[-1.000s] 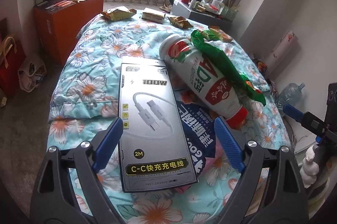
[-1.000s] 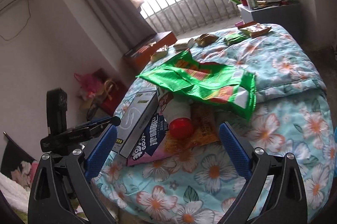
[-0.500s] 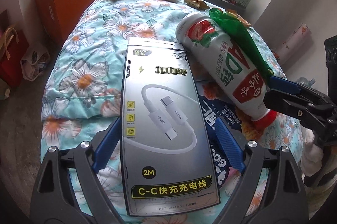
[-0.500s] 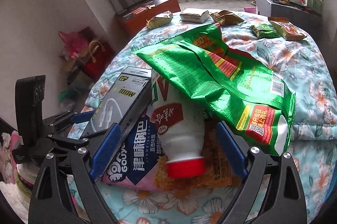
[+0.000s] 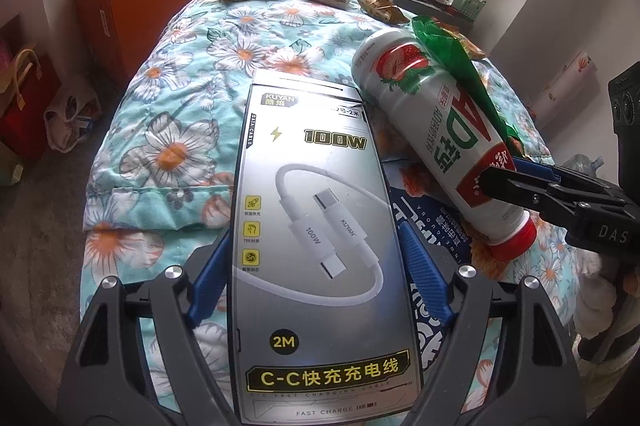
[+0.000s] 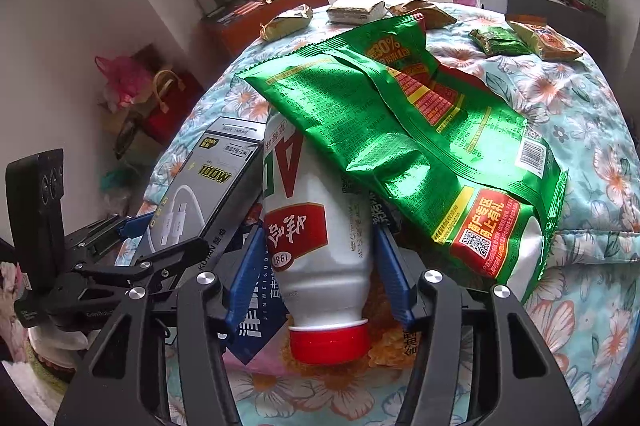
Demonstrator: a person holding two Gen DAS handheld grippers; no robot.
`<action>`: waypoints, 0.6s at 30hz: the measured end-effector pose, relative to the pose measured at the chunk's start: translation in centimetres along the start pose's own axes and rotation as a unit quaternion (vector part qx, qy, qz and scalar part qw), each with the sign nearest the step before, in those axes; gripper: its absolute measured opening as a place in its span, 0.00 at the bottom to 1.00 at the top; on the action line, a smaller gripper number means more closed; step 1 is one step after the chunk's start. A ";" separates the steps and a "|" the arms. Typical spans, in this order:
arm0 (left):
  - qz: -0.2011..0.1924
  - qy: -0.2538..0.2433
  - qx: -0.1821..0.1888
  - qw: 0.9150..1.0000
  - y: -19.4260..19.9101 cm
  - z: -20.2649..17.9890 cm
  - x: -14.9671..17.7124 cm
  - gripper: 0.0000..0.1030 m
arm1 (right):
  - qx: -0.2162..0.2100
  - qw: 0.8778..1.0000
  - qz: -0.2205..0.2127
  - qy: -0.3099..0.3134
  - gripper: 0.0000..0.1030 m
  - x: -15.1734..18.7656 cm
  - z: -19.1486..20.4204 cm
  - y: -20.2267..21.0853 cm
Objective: Collect trash
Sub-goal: 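Grasp the white AD drink bottle with the right tool while the left tool holds the cable box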
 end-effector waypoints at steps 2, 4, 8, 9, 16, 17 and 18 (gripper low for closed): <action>-0.005 -0.002 -0.004 1.000 0.7 0.0 0.1 0.74 | -0.003 1.000 -0.001 0.004 0.52 0.3 0.3 0.4; -0.009 -0.002 -0.004 1.000 1.5 -0.1 0.3 0.74 | -0.007 1.000 -0.001 0.006 0.52 0.7 0.6 0.8; -0.020 -0.009 -0.004 1.000 3.6 -0.8 0.8 0.74 | -0.008 1.000 -0.003 0.008 0.52 2.0 0.8 2.0; -0.021 -0.010 -0.001 1.000 4.0 -1.1 1.0 0.74 | -0.008 1.000 -0.004 0.007 0.52 2.5 0.8 2.4; -0.002 -0.015 0.035 0.999 6.0 -4.2 4.3 0.74 | 0.006 1.000 -0.010 -0.005 0.52 7.8 -0.5 6.1; 0.005 -0.021 0.039 0.999 5.9 -4.8 5.0 0.74 | 0.007 1.000 -0.008 -0.010 0.52 8.7 -0.9 6.6; 0.013 -0.030 0.042 0.999 5.7 -5.5 5.7 0.74 | 0.010 1.000 -0.006 -0.016 0.52 9.8 -1.2 7.1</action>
Point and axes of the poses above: each gripper's, at about its wrist camera, not at the fingertips, and y roughly against the way its jaws point, z to its left, x to its underside, the point moved 10 cm from there along -y, roughly the way its jaws point, and after that the axes turned 3 degrees about y, right-handed, at the moved point
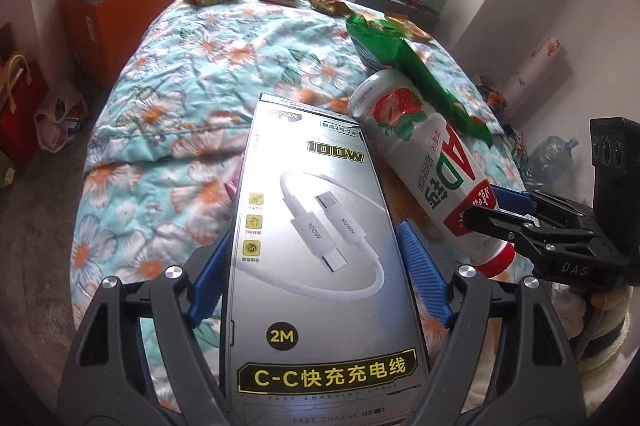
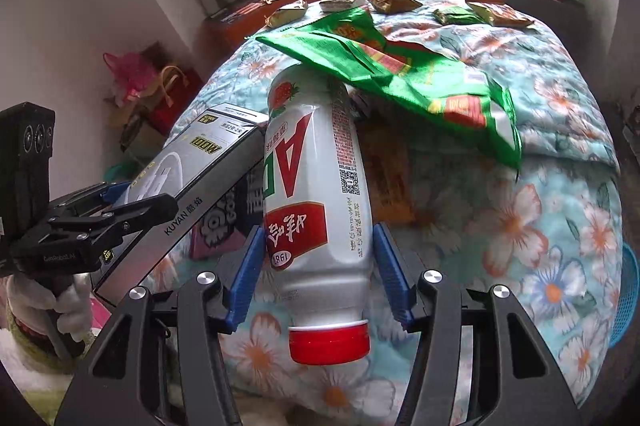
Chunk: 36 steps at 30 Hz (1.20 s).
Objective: Collect trash
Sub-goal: 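Grasp the white AD drink bottle with the right tool while the left tool holds the cable box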
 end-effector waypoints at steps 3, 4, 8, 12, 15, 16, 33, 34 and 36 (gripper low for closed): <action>0.021 -0.028 -0.001 0.999 -1.1 -1.8 1.9 0.74 | 0.004 1.000 0.007 -0.015 0.52 2.6 -0.7 1.2; 0.026 -0.037 -0.007 0.999 -1.6 -2.1 2.4 0.74 | 0.007 1.000 0.010 -0.022 0.53 3.2 -1.0 1.4; 0.037 -0.063 -0.032 0.997 -3.2 -2.9 3.4 0.74 | 0.008 0.999 0.014 -0.039 0.53 4.1 -1.5 1.3; 0.030 -0.073 -0.054 0.995 -3.8 -3.0 2.9 0.79 | 0.010 0.999 0.008 -0.047 0.59 3.4 -1.7 1.0; 0.024 -0.071 -0.066 0.995 -4.0 -2.9 2.4 0.79 | 0.009 0.998 0.004 -0.055 0.64 2.5 -1.9 0.5; 0.022 -0.069 -0.069 0.995 -4.1 -2.9 2.3 0.79 | 0.006 0.998 0.004 -0.059 0.64 2.3 -1.9 0.3; 0.018 -0.071 -0.075 0.995 -4.8 -2.9 2.1 0.79 | 0.004 0.996 0.010 -0.091 0.61 1.6 -2.1 -2.4; 0.018 -0.072 -0.075 0.994 -4.8 -2.9 2.0 0.79 | 0.004 0.996 0.009 -0.092 0.61 1.6 -2.1 -2.4; 0.015 -0.074 -0.076 0.994 -4.8 -2.9 2.0 0.79 | 0.004 0.996 0.004 -0.094 0.60 1.5 -2.1 -2.4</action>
Point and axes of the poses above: each gripper's, at about its wrist camera, not at the fingertips, and y roughly against the way its jaws point, z to its left, x to its underside, the point moved 10 cm from there along -y, roughly the way its jaws point, and after that the axes turned 3 degrees about y, right-handed, at the moved point
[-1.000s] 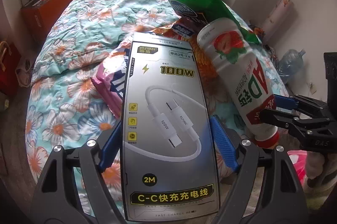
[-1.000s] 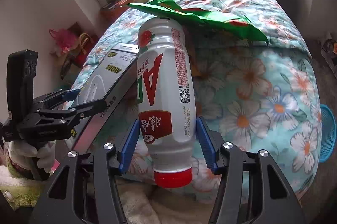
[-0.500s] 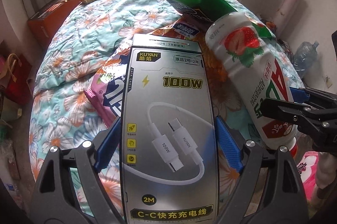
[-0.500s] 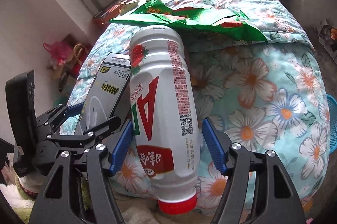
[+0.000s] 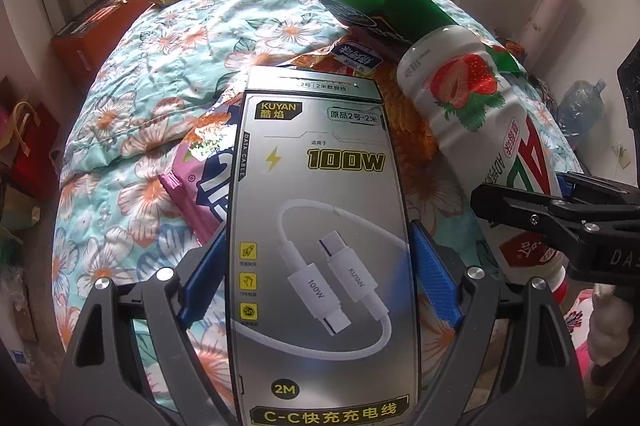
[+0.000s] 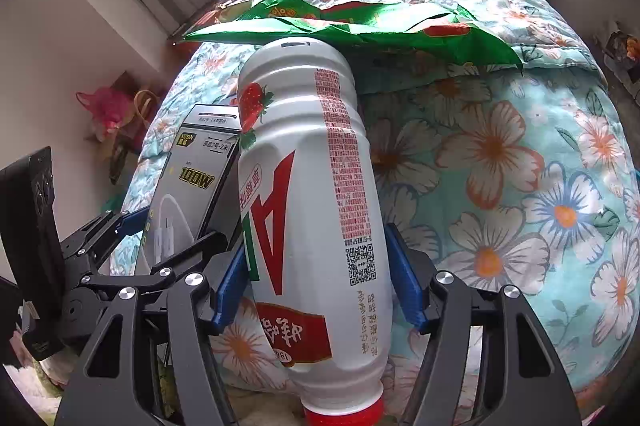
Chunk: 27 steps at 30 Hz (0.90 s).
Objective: Collect trash
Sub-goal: 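Grasp the white AD drink bottle with the right tool while the left tool holds the cable box, then carry the cable box and bottle over the wastebasket and open both tools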
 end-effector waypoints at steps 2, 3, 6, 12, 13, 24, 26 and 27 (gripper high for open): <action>-0.006 -0.003 -0.001 1.000 0.2 0.0 -0.1 0.75 | -0.001 1.000 -0.004 -0.001 0.60 -0.1 0.0 0.2; -0.008 -0.003 0.001 1.000 0.4 0.1 -0.1 0.75 | -0.005 1.000 -0.006 -0.003 0.60 -0.1 0.0 0.4; -0.008 -0.003 0.012 1.000 1.0 0.1 0.2 0.74 | -0.021 1.000 -0.013 -0.008 0.59 0.2 0.0 1.3; -0.011 -0.011 0.040 0.999 3.7 -0.4 1.1 0.74 | -0.054 0.997 -0.041 -0.042 0.59 1.3 -1.5 4.8; -0.013 -0.012 0.045 0.999 4.1 -0.7 1.2 0.74 | -0.059 0.996 -0.049 -0.051 0.59 1.4 -2.0 5.5; -0.031 -0.102 0.172 0.979 7.2 -14.6 -4.7 0.74 | -0.057 0.963 -0.195 -0.175 0.59 2.0 -13.2 16.3; -0.029 -0.132 0.199 0.971 7.1 -19.1 -6.4 0.74 | -0.040 0.950 -0.228 -0.211 0.59 2.5 -16.9 18.8; -0.025 -0.147 0.213 0.966 6.9 -21.5 -7.2 0.74 | -0.032 0.940 -0.245 -0.233 0.59 3.0 -19.1 20.1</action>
Point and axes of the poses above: each gripper's, at about its wrist camera, not at the fingertips, and y roughly against the way its jaws point, z to its left, x to its underside, the point moved 10 cm from there along -y, roughly the way its jaws point, and after that the axes turned 3 degrees about y, right-handed, at the moved point
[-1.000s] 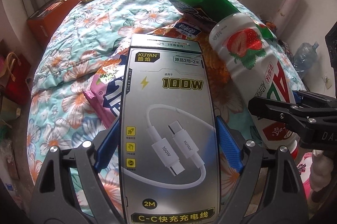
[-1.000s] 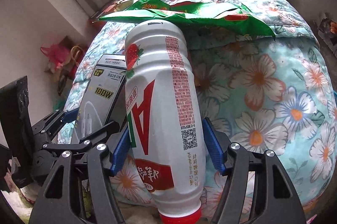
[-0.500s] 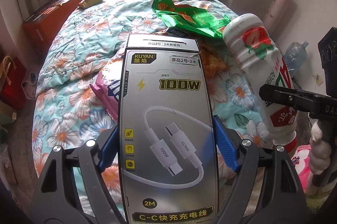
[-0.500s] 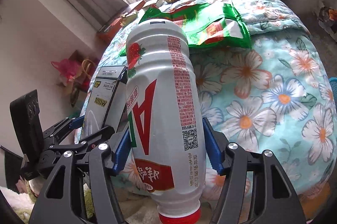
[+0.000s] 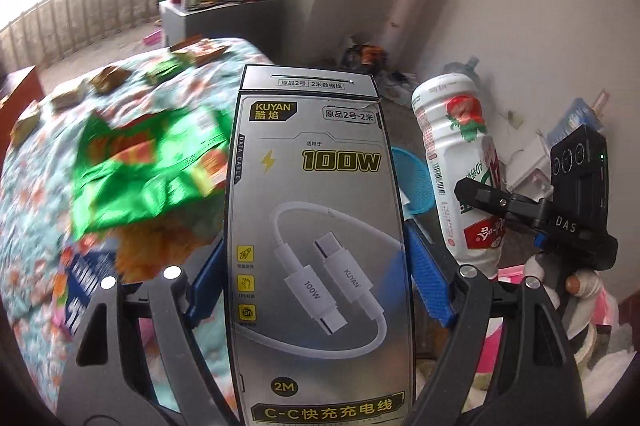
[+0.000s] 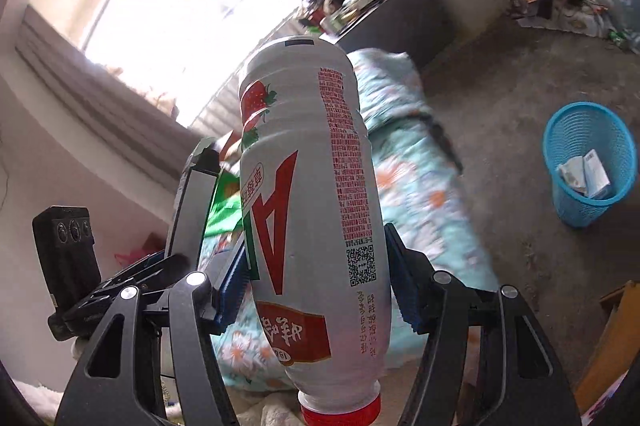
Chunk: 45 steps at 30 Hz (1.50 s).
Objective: Collect trash
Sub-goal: 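Carry the cable box and bottle over the wastebasket and open both tools, then swing both tools back toward the bed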
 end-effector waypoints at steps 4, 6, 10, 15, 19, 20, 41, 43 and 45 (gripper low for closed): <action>0.044 -0.048 0.052 0.996 -6.4 -7.1 -3.9 0.75 | 0.038 0.994 -0.061 -0.079 0.59 -2.7 -7.4 3.8; 0.084 -0.073 0.074 0.991 -10.7 -10.7 -5.0 0.75 | 0.047 0.988 -0.078 -0.126 0.59 -3.2 -11.1 4.6; 0.173 -0.088 0.089 0.977 -19.7 -15.8 -5.7 0.75 | 0.058 0.969 -0.088 -0.222 0.59 -2.9 -18.2 3.7; 0.260 -0.098 0.083 0.957 -30.0 -19.2 -4.8 0.75 | 0.051 0.941 -0.074 -0.327 0.59 -2.3 -26.1 -0.7; 0.313 -0.073 0.073 0.944 -37.0 -20.1 -4.7 0.75 | 0.041 0.914 -0.064 -0.398 0.60 -3.1 -32.7 -3.8; 0.319 -0.066 0.065 0.943 -38.7 -20.0 -4.9 0.75 | 0.041 0.909 -0.065 -0.410 0.60 -3.6 -34.4 -4.6; 0.217 -0.006 0.118 0.969 -38.1 -20.3 -9.2 0.81 | 0.129 0.899 -0.107 -0.406 0.70 -0.2 -40.6 -3.8; 0.192 -0.019 0.131 0.972 -35.2 -20.2 -10.0 0.81 | 0.131 0.907 -0.113 -0.384 0.70 -0.3 -38.7 -3.1; 0.165 -0.025 0.146 0.975 -31.6 -19.7 -10.8 0.82 | 0.137 0.918 -0.117 -0.354 0.70 -0.9 -36.3 -2.5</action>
Point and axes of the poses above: each gripper's, at about its wrist camera, not at the fingertips, and y roughly against the way its jaws point, z to its left, x to its underside, the point moved 10 cm from there along -y, roughly the way its jaws point, and after that the axes turned 3 degrees about y, right-handed, at the moved point
